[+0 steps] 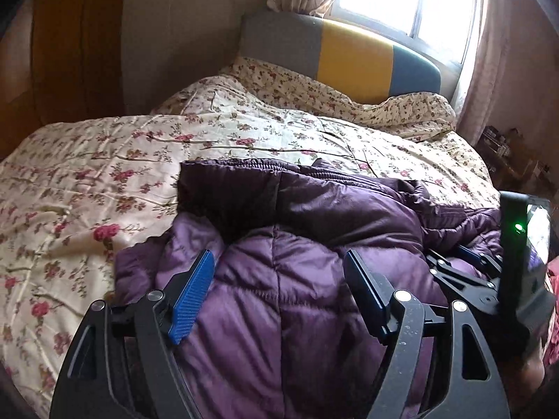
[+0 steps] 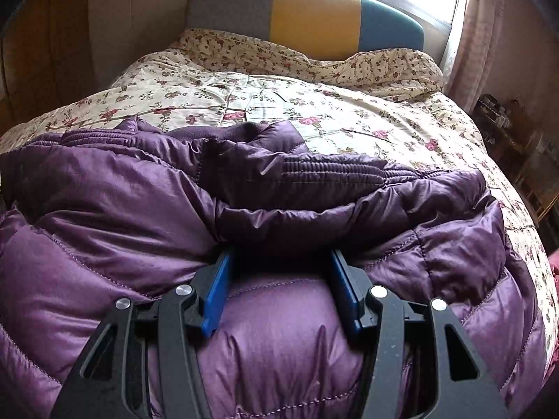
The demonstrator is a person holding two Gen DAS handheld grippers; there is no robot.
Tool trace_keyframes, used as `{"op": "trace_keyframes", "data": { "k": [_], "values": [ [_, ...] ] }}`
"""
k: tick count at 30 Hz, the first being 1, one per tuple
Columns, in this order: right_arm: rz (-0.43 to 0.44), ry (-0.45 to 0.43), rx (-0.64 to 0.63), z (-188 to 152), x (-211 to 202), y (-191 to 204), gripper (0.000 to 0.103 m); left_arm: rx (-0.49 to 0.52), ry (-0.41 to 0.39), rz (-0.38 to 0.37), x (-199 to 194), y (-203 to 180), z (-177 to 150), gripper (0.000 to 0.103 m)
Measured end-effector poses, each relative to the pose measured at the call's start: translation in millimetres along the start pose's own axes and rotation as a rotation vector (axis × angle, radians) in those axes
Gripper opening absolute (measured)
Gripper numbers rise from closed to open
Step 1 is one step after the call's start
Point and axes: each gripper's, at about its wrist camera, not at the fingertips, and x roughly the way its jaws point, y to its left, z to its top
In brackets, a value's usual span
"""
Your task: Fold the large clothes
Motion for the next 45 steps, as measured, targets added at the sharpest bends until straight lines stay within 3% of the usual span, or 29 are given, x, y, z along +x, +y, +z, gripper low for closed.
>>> {"op": "trace_keyframes", "data": {
  "k": [17, 23, 28, 31, 36, 39, 45],
  "values": [
    [-0.021, 0.017, -0.015, 1.8, -5.4, -4.6, 0.058, -0.051, -0.012, 0.014, -50.0, 42.5, -23.4, 0.076],
    [-0.022, 0.012, 0.001, 4.2, -19.7, -10.4, 0.070, -0.222, 0.040, -0.057, -55.8, 94.1, -40.9, 0.076],
    [0.016, -0.025, -0.007, -3.8, -50.7, -13.9, 0.070, -0.373, 0.094, -0.164, -49.4, 128.2, -58.0, 0.076],
    [0.052, -0.042, -0.020, -13.4, -70.4, -14.5, 0.066, -0.446, 0.111, -0.233, -45.5, 136.6, -65.8, 0.076],
    [0.106, -0.054, -0.024, -27.2, -95.8, -16.1, 0.044, -0.477, 0.132, -0.300, -40.7, 134.7, -72.2, 0.076],
    [0.141, -0.049, -0.038, -33.1, -103.2, -10.9, 0.037, -0.489, 0.134, -0.327, -39.8, 132.7, -72.1, 0.076],
    [0.151, -0.025, -0.064, -47.1, -101.6, -2.7, 0.033, -0.520, 0.139, -0.385, -36.6, 132.6, -72.7, 0.076]
  ]
}}
